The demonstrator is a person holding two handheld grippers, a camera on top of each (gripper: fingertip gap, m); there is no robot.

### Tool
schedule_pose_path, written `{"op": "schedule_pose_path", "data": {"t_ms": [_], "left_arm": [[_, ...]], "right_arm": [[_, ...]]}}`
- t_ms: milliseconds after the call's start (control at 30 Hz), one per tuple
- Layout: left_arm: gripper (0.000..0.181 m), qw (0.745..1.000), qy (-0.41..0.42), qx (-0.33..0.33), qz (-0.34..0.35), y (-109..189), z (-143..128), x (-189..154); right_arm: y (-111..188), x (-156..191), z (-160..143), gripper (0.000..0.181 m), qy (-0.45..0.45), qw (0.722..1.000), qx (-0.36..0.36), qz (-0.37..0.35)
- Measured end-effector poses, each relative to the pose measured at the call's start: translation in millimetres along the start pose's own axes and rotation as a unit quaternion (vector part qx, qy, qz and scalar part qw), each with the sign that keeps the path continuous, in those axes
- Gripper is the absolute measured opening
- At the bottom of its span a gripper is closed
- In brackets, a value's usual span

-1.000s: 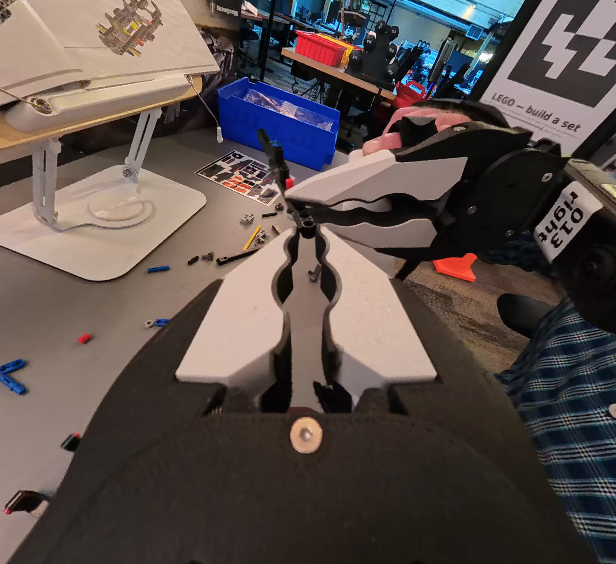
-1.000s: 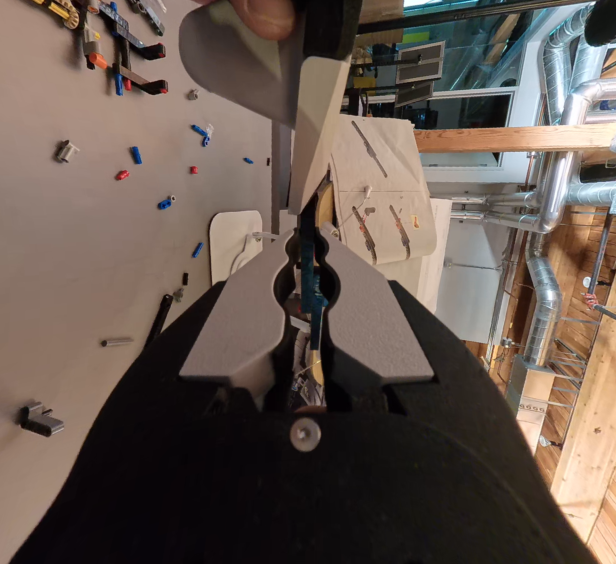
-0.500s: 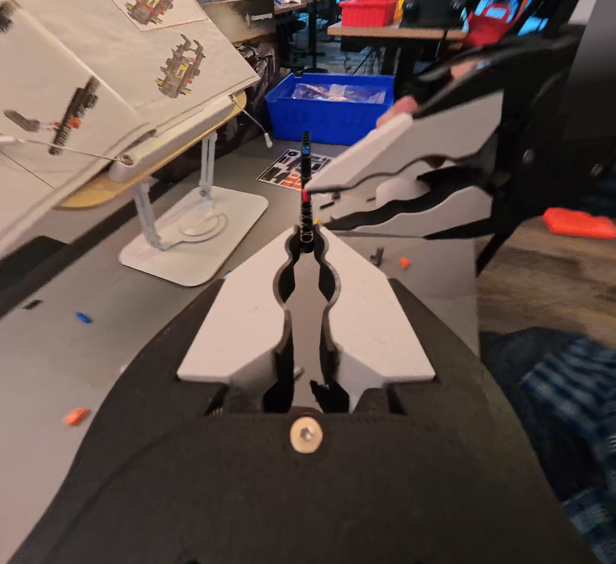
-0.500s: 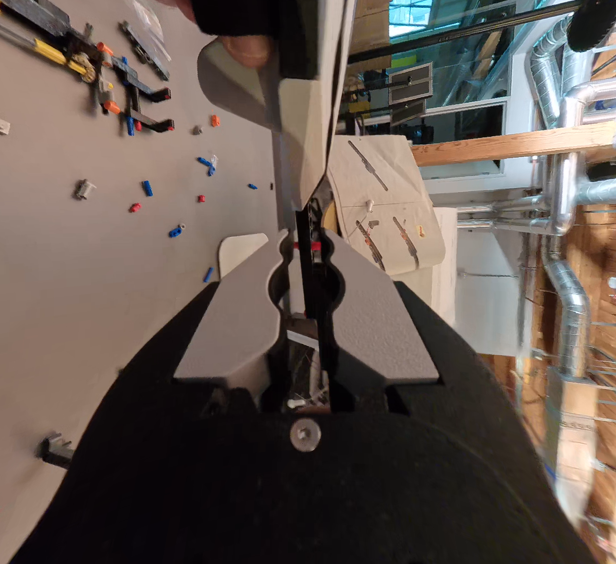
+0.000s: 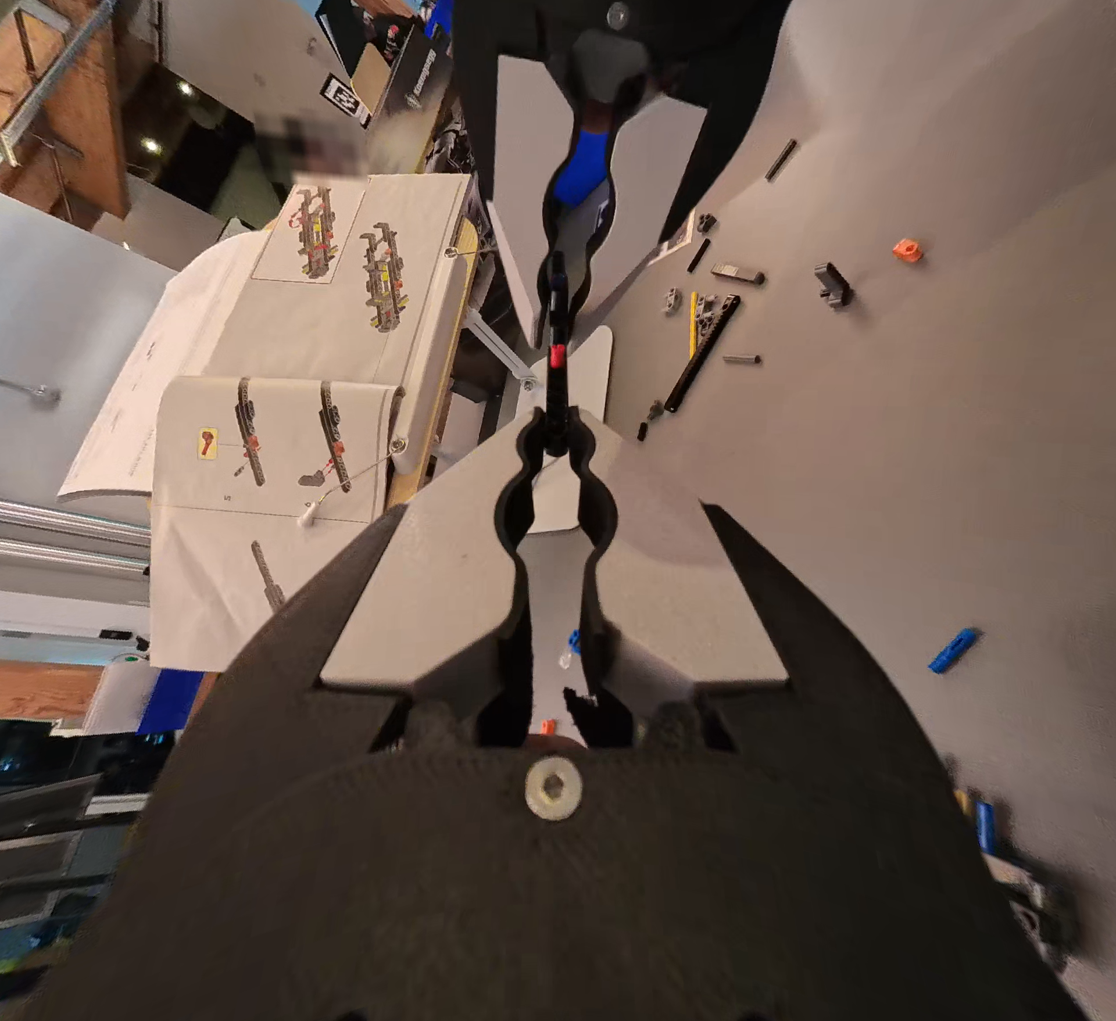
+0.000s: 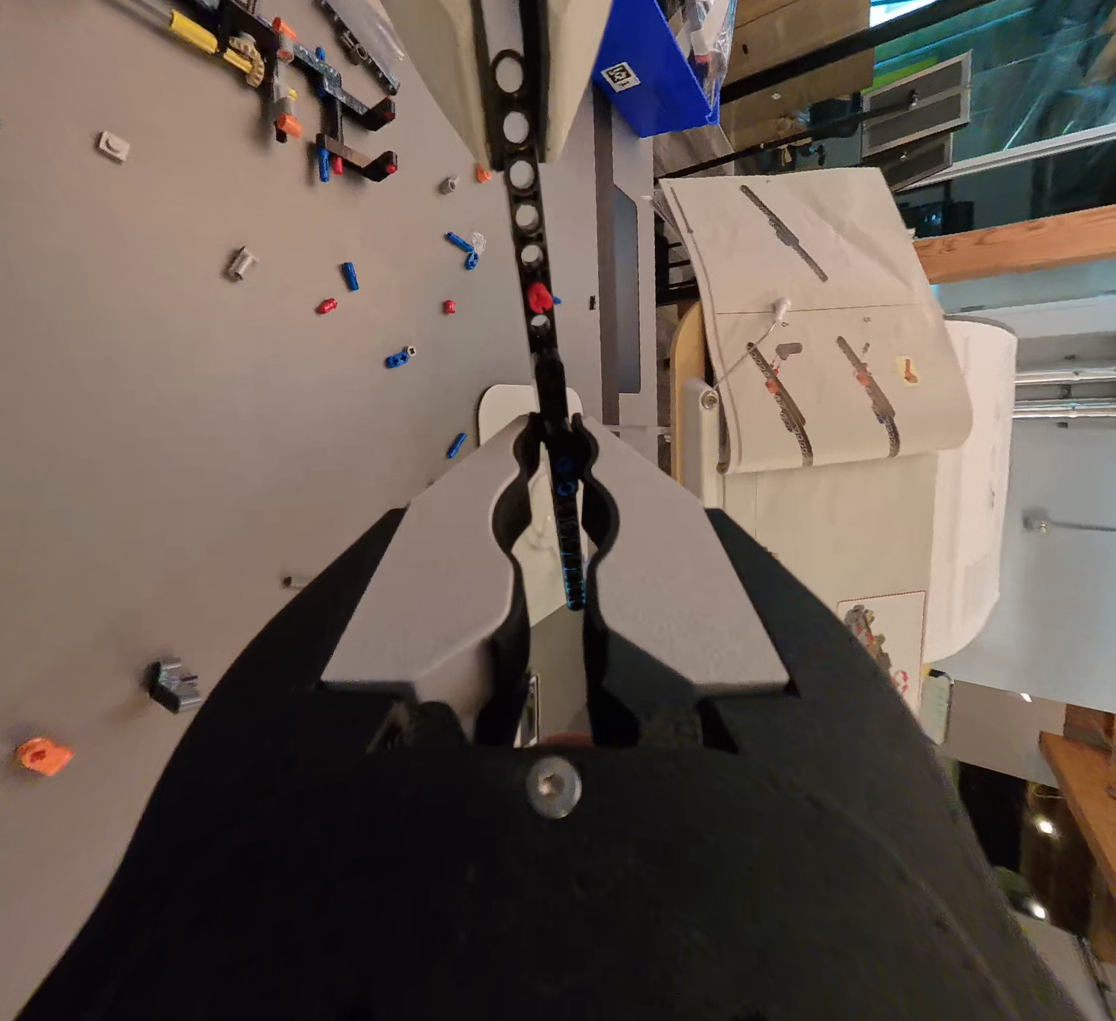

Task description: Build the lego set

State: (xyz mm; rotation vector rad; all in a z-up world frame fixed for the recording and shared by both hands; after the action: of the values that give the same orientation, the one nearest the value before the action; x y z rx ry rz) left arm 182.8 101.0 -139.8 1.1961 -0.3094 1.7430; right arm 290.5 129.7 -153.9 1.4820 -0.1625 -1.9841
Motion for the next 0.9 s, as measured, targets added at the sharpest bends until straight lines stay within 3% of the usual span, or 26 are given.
{"op": "schedule_pose_path", "data": {"t_ms": [200,300,400,533,633,700,900], "left_arm": [[0.011,0.999,0.050,-0.008,0.008,0,-4,8],[0.036,0.991,0.130,-0.003,-0.011,-2,-11,14],[0.043,0.970,0.235,-0.026,-0.050,-2,-12,18],[0.032,0.941,0.324,-0.054,-0.078,-6,-7,20],[0.008,0.931,0.350,-0.053,-0.092,-9,-9,16],[0.007,0.924,0.368,-0.058,-0.090,-10,-10,16],[0.005,0.933,0.351,-0.050,-0.066,-10,-14,17]], "right_arm": [[-1,-6,2,0.004,0.033,0.996,0.005,-0.085],[1,-12,2,0.005,0.051,0.989,0.010,-0.135],[2,-14,4,0.004,0.066,0.984,0.008,-0.166],[2,-13,8,0.004,0.085,0.978,0.007,-0.191],[3,-14,10,0.004,0.092,0.975,0.003,-0.202],[2,-13,11,0.004,0.095,0.974,0.005,-0.206],[1,-11,11,0.014,0.072,0.982,-0.014,-0.171]]}}
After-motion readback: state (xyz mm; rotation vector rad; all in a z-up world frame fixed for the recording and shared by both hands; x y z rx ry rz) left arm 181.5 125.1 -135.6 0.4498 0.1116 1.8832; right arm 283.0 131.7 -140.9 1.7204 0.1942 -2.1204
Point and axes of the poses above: each gripper's, where its closed fingertips meet, y back along the fingers, z out of its top, x = y × z across the jaws, the point moved 5 cm from there along y, back along the fingers, and after that the axes turned 6 degrees about -y, right-handed, at the moved point
